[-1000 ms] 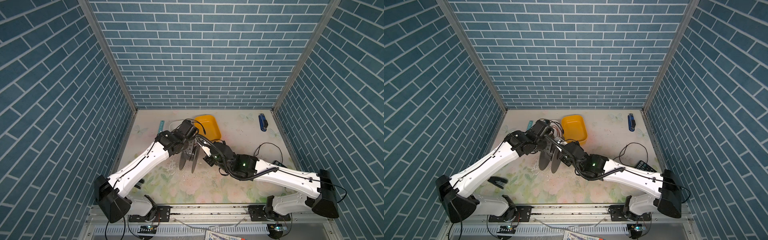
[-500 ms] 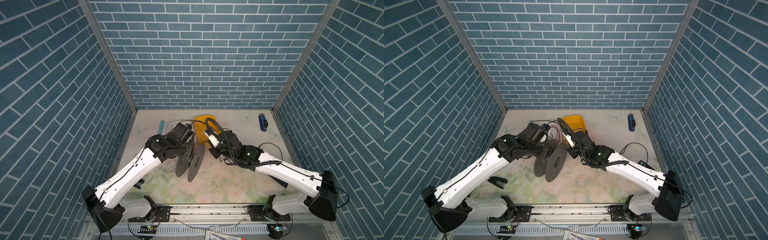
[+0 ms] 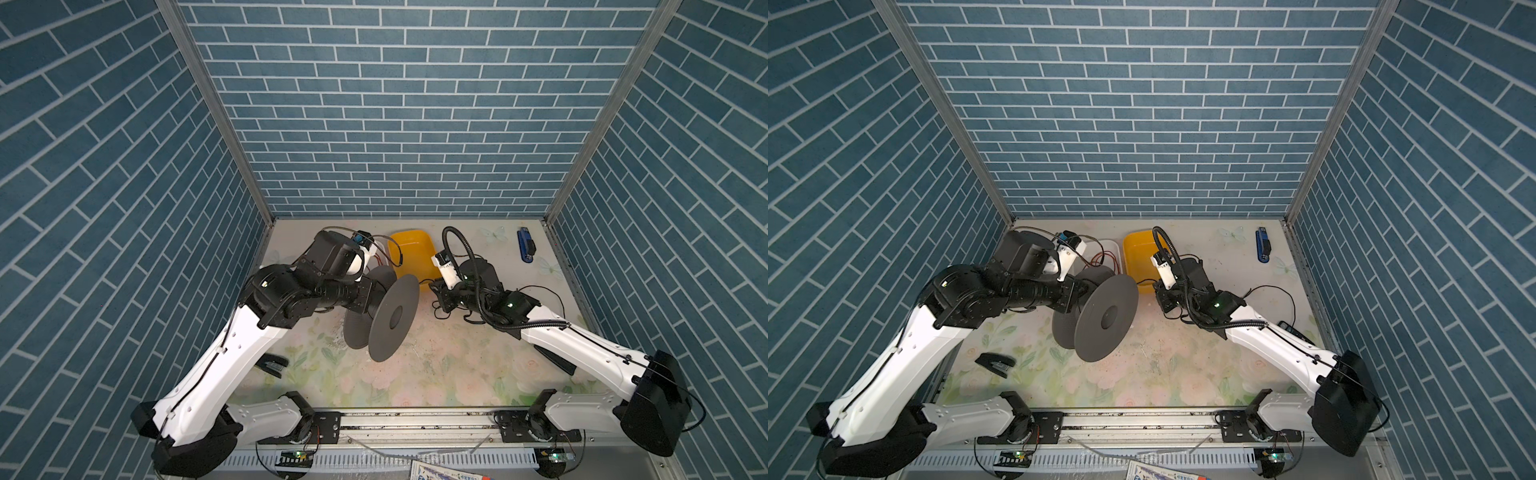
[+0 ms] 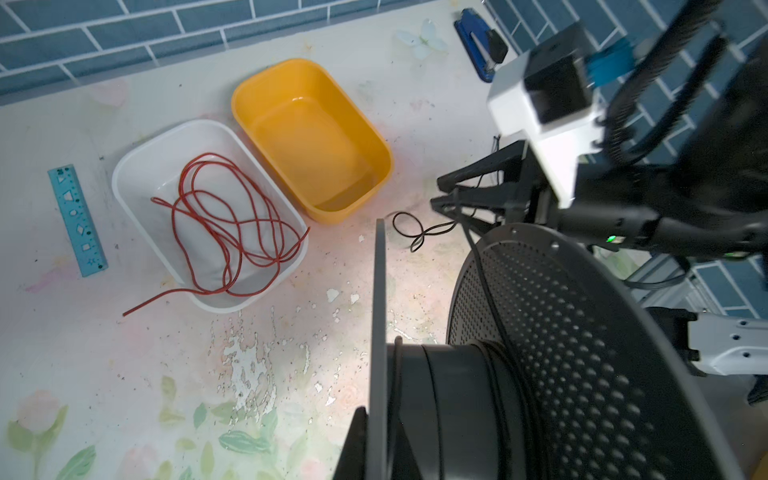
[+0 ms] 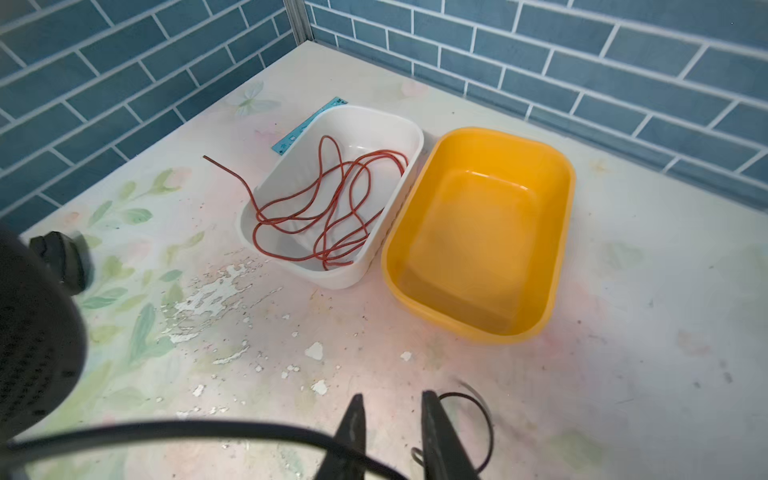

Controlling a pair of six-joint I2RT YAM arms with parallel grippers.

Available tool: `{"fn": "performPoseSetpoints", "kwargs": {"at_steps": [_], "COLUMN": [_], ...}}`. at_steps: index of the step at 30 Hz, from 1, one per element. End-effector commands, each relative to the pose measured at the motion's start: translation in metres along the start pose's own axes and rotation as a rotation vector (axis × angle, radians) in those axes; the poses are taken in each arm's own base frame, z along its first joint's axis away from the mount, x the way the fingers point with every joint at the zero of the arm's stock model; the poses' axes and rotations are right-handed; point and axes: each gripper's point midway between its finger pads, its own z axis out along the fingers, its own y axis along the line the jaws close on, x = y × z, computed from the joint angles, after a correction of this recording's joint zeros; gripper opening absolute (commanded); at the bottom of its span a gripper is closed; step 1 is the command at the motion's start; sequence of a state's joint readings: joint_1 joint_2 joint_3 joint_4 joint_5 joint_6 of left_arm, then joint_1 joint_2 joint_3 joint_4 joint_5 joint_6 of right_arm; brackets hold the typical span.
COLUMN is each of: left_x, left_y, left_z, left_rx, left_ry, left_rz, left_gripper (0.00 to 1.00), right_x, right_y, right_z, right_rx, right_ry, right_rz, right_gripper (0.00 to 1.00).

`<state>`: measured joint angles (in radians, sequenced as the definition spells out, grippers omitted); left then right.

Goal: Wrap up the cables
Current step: 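Open the right gripper and draw it back along the cable, then regrasp the cable lower with the right gripper while the left turns the spool upright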

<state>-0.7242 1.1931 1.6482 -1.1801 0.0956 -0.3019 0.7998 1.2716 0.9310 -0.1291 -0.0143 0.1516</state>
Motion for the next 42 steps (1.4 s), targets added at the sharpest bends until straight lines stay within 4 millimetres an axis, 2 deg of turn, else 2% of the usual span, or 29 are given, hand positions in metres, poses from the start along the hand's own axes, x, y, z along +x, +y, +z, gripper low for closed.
{"fn": "performPoseSetpoints", "kwargs": {"at_steps": [1, 5, 13, 18, 21, 24, 26, 29, 35, 42], "left_x": [-0.011, -0.023, -0.036, -0.04, -0.04, -0.04, -0.041, -0.042, -0.048, -0.056], "left_y": [-0.011, -0.016, -0.022, -0.021, -0.021, -0.022, -0.022, -0.021, -0.013, 0.014], "left_z": [-0.017, -0.028, -0.04, -0.043, -0.04, -0.037, -0.037, -0.037, -0.033, -0.008], "left_rx": [0.058, 0.076, 0.097, 0.092, 0.093, 0.104, 0.104, 0.108, 0.152, 0.215], "left_ry": [-0.043, -0.085, -0.116, -0.127, -0.124, -0.119, -0.121, -0.129, -0.145, -0.204], "left_rz": [0.0, -0.001, -0.005, -0.008, -0.012, -0.015, -0.017, -0.027, -0.096, -0.282], "left_gripper": [0.0, 0.0, 0.0, 0.0, 0.0, 0.0, 0.0, 0.0, 0.0, 0.0], "right_x": [0.001, 0.009, 0.026, 0.038, 0.044, 0.048, 0.05, 0.052, 0.057, 0.068], "right_y": [0.008, 0.007, -0.002, -0.005, -0.006, -0.006, -0.006, -0.007, -0.016, -0.018], "right_z": [-0.005, -0.007, -0.011, -0.018, -0.023, -0.025, -0.026, -0.025, -0.024, -0.016], "right_rx": [-0.06, -0.059, -0.023, -0.017, -0.021, -0.027, -0.028, -0.025, 0.017, 0.083], "right_ry": [-0.057, -0.087, -0.134, -0.169, -0.195, -0.222, -0.227, -0.234, -0.253, -0.225], "right_rz": [0.033, 0.043, 0.041, 0.041, 0.052, 0.068, 0.07, 0.08, 0.119, 0.132], "right_gripper": [0.33, 0.39, 0.38, 0.39, 0.42, 0.41, 0.39, 0.29, 0.0, 0.0]}}
